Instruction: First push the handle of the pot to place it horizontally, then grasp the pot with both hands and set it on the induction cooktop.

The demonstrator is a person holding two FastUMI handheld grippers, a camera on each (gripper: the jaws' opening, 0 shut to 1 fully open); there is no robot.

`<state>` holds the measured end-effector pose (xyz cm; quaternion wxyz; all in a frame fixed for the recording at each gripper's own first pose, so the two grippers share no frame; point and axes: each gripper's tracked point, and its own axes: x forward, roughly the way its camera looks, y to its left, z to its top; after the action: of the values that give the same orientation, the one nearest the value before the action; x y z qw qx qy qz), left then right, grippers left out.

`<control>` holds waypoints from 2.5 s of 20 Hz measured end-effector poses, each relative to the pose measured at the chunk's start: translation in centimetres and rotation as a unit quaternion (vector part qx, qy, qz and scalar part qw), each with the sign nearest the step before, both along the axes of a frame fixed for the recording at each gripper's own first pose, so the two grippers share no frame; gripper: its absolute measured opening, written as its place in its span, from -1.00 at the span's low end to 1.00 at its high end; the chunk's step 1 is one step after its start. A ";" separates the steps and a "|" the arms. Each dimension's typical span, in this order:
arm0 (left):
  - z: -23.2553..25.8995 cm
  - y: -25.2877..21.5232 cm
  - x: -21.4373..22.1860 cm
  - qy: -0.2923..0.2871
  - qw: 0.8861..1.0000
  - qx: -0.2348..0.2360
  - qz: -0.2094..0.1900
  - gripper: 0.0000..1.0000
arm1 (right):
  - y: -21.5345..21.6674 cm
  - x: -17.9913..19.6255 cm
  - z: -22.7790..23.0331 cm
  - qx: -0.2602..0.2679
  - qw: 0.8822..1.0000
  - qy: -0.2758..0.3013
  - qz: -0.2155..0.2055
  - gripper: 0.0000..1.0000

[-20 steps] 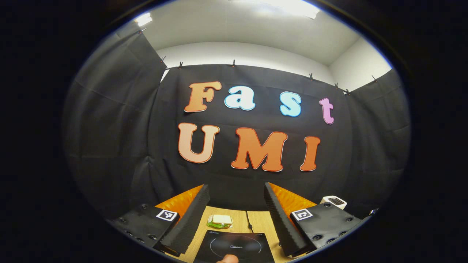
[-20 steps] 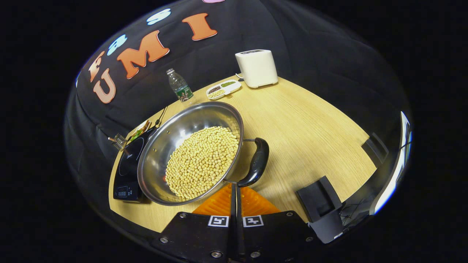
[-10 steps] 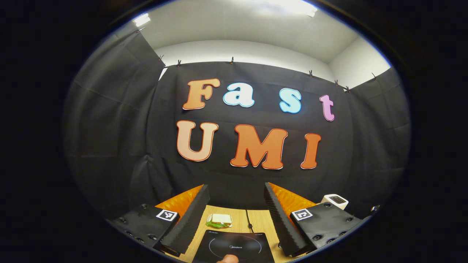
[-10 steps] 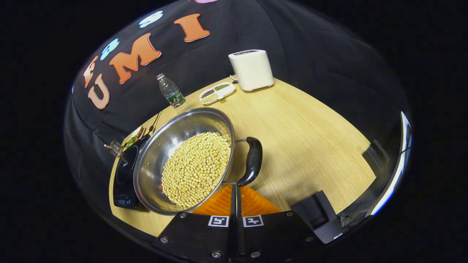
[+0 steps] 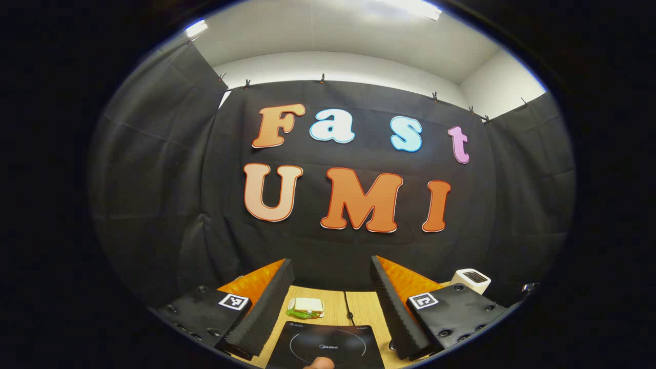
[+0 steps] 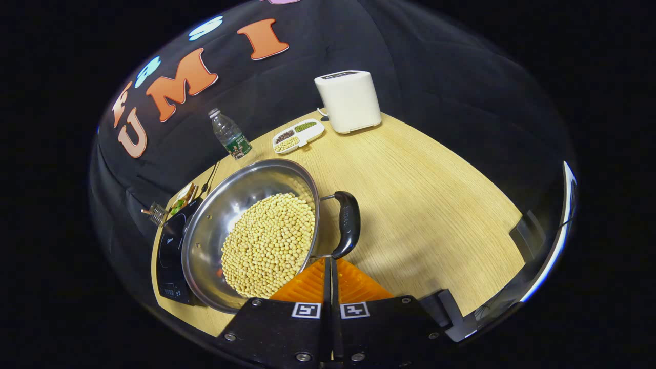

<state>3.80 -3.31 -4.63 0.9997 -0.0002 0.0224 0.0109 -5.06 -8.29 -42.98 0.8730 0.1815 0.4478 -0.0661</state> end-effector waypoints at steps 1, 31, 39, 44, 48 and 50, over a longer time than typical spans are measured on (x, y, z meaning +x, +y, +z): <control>-0.2 -0.2 0.2 0.001 1.000 0.001 -0.001 0.94 | -0.1 0.4 0.0 0.000 1.000 0.000 -0.001 -0.99; -27.7 -13.0 0.6 0.176 0.980 -0.063 -0.068 0.99 | -2.9 7.6 -2.0 -0.024 1.000 0.000 -0.016 -1.00; -31.8 -15.3 -1.1 0.206 0.975 -0.037 -0.071 0.96 | -3.3 9.8 -2.5 -0.020 1.000 -0.004 -0.011 -1.00; -34.0 -16.7 -2.0 0.228 0.971 -0.027 -0.074 0.97 | -3.6 10.6 -3.1 -0.025 1.000 -0.004 -0.007 -1.00; -36.0 -17.3 -2.3 0.257 0.963 -0.038 -0.067 0.97 | -4.0 11.1 -3.3 -0.027 1.000 -0.006 -0.008 -1.00; -36.7 -17.5 -2.3 0.265 0.962 -0.039 -0.062 0.99 | -4.1 11.1 -3.4 -0.029 1.000 -0.007 -0.008 -1.00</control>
<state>1.48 -20.79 -41.30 0.9560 -0.0345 0.2866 -0.0524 6.01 -12.34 -46.37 0.8806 0.1602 0.4378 -0.0846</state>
